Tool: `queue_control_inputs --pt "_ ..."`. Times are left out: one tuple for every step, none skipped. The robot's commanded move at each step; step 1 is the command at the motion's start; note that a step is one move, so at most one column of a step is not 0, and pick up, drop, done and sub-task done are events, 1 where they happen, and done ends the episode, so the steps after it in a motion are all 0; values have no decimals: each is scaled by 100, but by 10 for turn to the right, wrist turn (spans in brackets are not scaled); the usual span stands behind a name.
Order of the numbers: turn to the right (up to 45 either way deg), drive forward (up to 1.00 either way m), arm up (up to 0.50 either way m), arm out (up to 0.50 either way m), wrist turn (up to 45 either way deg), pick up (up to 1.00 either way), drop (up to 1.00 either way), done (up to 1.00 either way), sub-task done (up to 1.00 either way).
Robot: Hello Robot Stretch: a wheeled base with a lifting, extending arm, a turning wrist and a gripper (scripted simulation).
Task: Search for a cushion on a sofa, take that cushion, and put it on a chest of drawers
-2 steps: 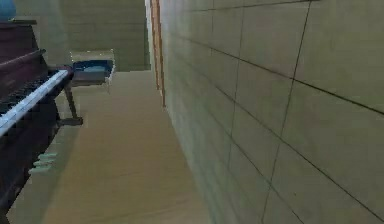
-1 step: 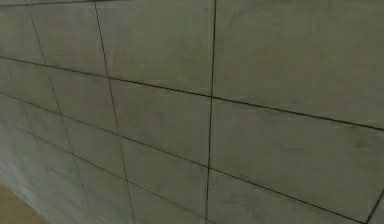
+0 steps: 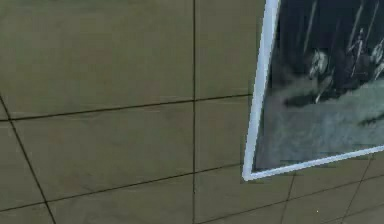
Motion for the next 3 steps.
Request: queue_control_inputs --pt "180 0 0 0 0 0 0 0 0" --pt "-450 0 0 0 0 0 0 0 0" --pt "-450 0 0 0 0 0 0 0 0"
